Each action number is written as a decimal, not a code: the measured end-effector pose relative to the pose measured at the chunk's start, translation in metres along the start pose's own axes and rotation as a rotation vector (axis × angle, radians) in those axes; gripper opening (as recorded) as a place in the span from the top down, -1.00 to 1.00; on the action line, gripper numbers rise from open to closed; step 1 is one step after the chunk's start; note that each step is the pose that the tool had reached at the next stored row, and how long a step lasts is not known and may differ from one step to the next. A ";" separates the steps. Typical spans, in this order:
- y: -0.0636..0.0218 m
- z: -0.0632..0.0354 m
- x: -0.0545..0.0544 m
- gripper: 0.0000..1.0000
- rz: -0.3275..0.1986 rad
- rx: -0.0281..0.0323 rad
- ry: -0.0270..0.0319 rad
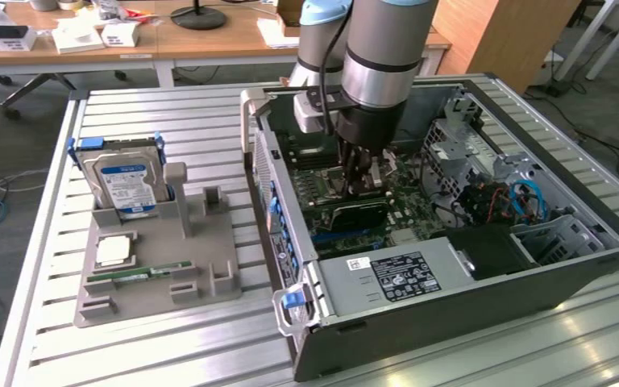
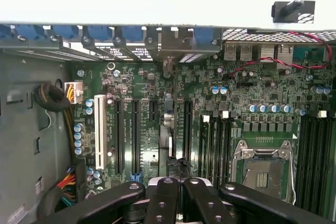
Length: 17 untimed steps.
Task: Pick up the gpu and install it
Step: 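Press down on the gpu until it lock into place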
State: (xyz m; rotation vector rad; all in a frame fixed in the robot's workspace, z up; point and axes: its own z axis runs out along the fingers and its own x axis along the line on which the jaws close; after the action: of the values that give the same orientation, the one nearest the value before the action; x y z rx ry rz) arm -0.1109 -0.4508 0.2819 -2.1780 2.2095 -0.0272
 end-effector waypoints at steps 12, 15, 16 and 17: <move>0.0015 0.0046 -0.001 0.79 0.000 -0.0001 0.0002; 0.0023 0.0062 -0.002 0.79 0.000 0.0002 -0.0006; 0.0026 0.0067 -0.002 0.79 0.000 0.0002 -0.0007; 0.0029 0.0073 -0.002 0.79 0.000 0.0002 -0.0008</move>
State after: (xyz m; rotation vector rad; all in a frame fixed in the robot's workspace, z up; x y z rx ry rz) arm -0.1134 -0.4485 0.2745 -2.1775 2.2090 -0.0266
